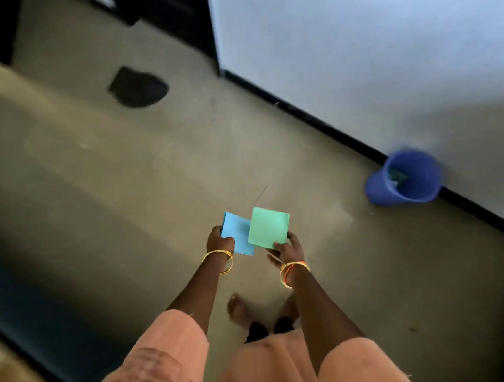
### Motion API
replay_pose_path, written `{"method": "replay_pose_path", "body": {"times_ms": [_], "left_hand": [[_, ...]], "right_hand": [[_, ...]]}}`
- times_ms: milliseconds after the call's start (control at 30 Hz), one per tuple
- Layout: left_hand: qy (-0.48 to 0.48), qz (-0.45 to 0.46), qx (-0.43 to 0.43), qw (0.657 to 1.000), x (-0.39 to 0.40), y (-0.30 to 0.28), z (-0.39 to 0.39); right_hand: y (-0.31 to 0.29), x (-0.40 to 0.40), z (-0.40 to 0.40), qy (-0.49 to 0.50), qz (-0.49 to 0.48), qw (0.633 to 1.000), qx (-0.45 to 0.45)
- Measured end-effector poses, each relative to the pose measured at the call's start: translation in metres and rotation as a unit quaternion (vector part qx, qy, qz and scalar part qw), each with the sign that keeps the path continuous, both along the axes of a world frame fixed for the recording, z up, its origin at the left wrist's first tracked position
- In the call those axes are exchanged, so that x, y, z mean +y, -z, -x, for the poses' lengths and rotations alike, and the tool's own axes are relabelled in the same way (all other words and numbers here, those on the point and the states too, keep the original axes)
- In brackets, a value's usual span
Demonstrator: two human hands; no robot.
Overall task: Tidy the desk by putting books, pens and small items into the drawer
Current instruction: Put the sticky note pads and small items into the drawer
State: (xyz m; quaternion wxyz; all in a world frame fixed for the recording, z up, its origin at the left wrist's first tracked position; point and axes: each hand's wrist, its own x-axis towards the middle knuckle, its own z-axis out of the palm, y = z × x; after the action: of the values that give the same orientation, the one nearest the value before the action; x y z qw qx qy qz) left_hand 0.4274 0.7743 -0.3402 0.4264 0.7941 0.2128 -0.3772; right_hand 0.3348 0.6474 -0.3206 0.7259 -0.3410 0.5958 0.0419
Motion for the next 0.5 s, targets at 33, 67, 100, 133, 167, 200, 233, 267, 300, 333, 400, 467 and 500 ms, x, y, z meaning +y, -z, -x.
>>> {"method": "replay_pose_path", "body": {"times_ms": [33, 67, 100, 133, 167, 200, 233, 267, 300, 333, 400, 467, 500], "left_hand": [[0.033, 0.007, -0.017, 0.999, -0.025, -0.005, -0.001], [0.061, 0.012, -0.037, 0.997, -0.049, -0.014, 0.0], [0.087, 0.016, -0.055, 0.995, -0.076, -0.029, 0.003], [0.106, 0.022, -0.069, 0.992, -0.102, -0.042, 0.006], [0.123, 0.033, -0.074, 0.989, -0.124, -0.049, 0.008], [0.146, 0.048, -0.078, 0.985, -0.153, -0.06, 0.014], [0.168, 0.061, -0.084, 0.98, -0.179, -0.071, 0.022], [0.2, 0.073, -0.091, 0.973, -0.209, -0.087, 0.031], [0.227, 0.087, -0.098, 0.965, -0.238, -0.101, 0.041], [0.252, 0.103, -0.103, 0.957, -0.262, -0.115, 0.052], [0.31, 0.155, -0.104, 0.932, -0.321, -0.147, 0.079], [0.372, 0.198, -0.104, 0.901, -0.384, -0.175, 0.103], [0.387, 0.219, -0.112, 0.888, -0.412, -0.188, 0.113]], "right_hand": [[-0.013, -0.019, 0.013, 0.032, 0.004, 0.999, -0.003], [-0.024, -0.037, 0.025, 0.063, 0.006, 0.998, -0.008], [-0.038, -0.057, 0.04, 0.094, 0.011, 0.995, -0.014], [-0.049, -0.077, 0.054, 0.122, 0.017, 0.992, -0.022], [-0.061, -0.095, 0.066, 0.149, 0.027, 0.988, -0.027], [-0.076, -0.117, 0.084, 0.182, 0.042, 0.982, -0.031], [-0.089, -0.137, 0.102, 0.214, 0.054, 0.975, -0.035], [-0.103, -0.159, 0.121, 0.25, 0.066, 0.965, -0.042], [-0.115, -0.179, 0.139, 0.281, 0.079, 0.955, -0.048], [-0.127, -0.197, 0.155, 0.306, 0.092, 0.946, -0.052], [-0.153, -0.234, 0.19, 0.359, 0.131, 0.922, -0.067], [-0.18, -0.271, 0.219, 0.408, 0.183, 0.891, -0.077], [-0.193, -0.286, 0.23, 0.428, 0.211, 0.876, -0.076]]}}
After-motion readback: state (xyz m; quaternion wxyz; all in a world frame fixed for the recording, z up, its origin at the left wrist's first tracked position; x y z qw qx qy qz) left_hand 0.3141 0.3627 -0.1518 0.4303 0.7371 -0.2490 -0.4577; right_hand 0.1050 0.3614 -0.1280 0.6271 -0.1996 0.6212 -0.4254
